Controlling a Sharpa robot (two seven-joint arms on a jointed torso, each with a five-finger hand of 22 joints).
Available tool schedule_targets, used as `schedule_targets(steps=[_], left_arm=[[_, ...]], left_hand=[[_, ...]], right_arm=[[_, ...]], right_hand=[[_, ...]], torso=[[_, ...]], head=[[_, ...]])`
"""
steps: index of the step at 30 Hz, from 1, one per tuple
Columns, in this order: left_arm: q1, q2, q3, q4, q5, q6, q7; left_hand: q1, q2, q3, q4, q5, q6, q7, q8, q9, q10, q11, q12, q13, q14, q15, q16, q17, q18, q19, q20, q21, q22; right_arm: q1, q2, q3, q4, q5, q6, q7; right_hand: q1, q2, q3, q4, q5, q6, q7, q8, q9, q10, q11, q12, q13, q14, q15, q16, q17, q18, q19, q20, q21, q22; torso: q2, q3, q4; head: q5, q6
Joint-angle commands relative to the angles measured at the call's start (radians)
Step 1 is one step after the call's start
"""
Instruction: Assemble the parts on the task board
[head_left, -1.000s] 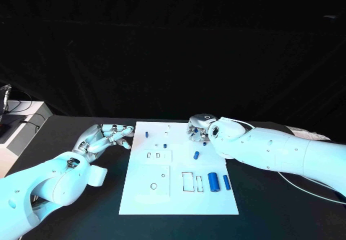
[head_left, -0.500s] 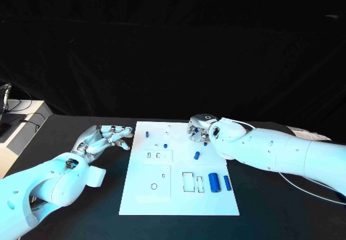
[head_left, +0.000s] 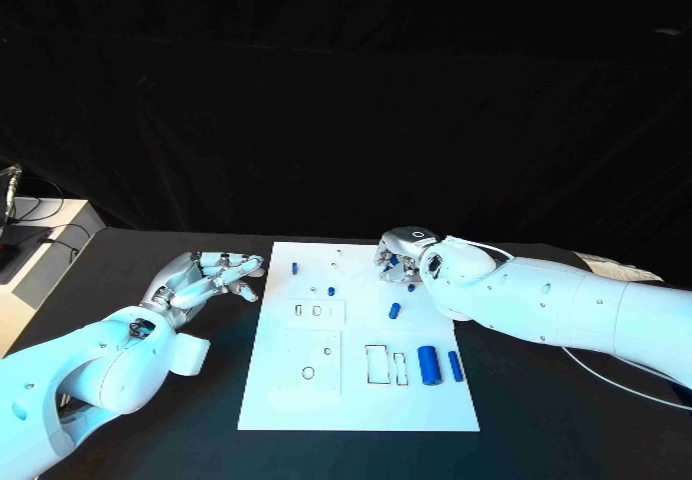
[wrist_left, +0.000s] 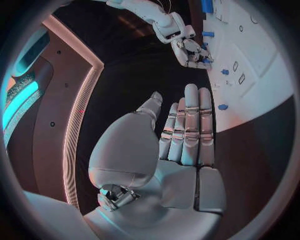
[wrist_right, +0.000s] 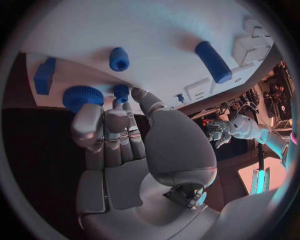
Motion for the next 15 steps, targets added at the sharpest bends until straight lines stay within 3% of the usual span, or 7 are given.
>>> schedule_targets(steps=[1,15], left_arm=[[0.001,0.002,0.001,-0.001,-0.003,0.022,0.000],[0.001,0.002,0.001,-0.005,-0.003,0.025,-0.003]], left_hand=[[-0.007,0.003,-0.003,0.000,0.001,-0.006,-0.001,-0.003,-0.001,-0.008,-0.001,-0.003,0.001,-0.003,0.001,0.007,-0.002,0.012,-0.003,0.000,0.005,-0.001],[-0.005,0.007,-0.010,-0.001,0.001,-0.006,-0.002,-0.003,-0.001,-0.008,-0.001,-0.003,0.001,-0.003,0.001,0.011,-0.002,0.012,-0.003,0.000,0.008,-0.003]], right_arm=[[-0.002,-0.009,0.002,0.015,-0.014,-0.010,0.000],[-0.002,-0.048,0.018,0.062,-0.004,-0.014,-0.001]], right_hand=[[0.006,0.002,0.004,0.004,0.004,-0.002,0.001,0.001,0.001,-0.002,-0.001,-0.006,-0.001,0.003,0.003,0.001,-0.003,0.011,0.023,-0.001,-0.019,0.017],[0.001,0.002,0.014,0.001,0.011,0.004,0.001,0.000,0.001,0.006,-0.003,-0.006,-0.001,0.002,0.002,0.003,-0.005,0.010,0.050,-0.002,-0.085,0.092]], torso=[[0.001,-0.0009,0.0020],[0.004,-0.0036,0.0038]], head=[[-0.001,0.001],[-0.003,0.003]])
